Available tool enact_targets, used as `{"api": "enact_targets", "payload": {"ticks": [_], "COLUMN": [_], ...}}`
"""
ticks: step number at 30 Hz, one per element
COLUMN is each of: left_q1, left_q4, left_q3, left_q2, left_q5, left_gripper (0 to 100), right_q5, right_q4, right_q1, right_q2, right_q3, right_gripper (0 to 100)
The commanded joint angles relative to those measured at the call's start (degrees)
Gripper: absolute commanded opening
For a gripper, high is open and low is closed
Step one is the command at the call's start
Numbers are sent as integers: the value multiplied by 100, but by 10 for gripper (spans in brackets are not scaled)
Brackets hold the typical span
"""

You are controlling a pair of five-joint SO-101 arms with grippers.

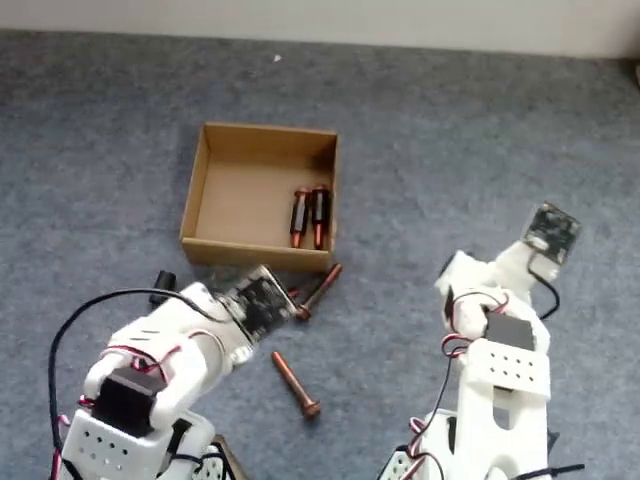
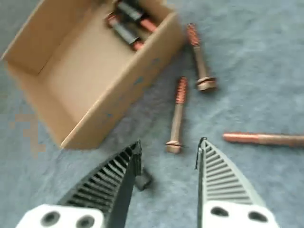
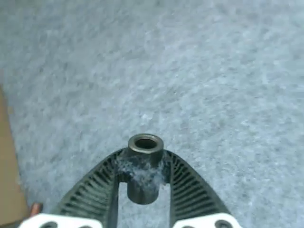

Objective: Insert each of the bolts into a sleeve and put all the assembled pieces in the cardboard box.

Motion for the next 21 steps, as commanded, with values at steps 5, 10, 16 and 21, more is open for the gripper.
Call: {"api": "enact_targets", "payload": {"ticks": [5, 10, 16, 21], "left_q1": [1420, 2000, 2387, 2466], "left_q4": [-229, -404, -1011, -1521], "left_q3": [-453, -1051, -1332, -1341], "left_q2": [2378, 4303, 5710, 6527], "left_q5": [-396, -774, -1248, -1644], "left_gripper": [217, 214, 213, 213], "right_q5": [-176, -176, -167, -158], "right_q4": [-136, -127, -127, -127], "right_q1": [602, 743, 804, 778], "right_q2": [-171, -171, -171, -171], "right_q3": [-75, -75, -75, -57], "right_gripper": [4, 4, 4, 4]}}
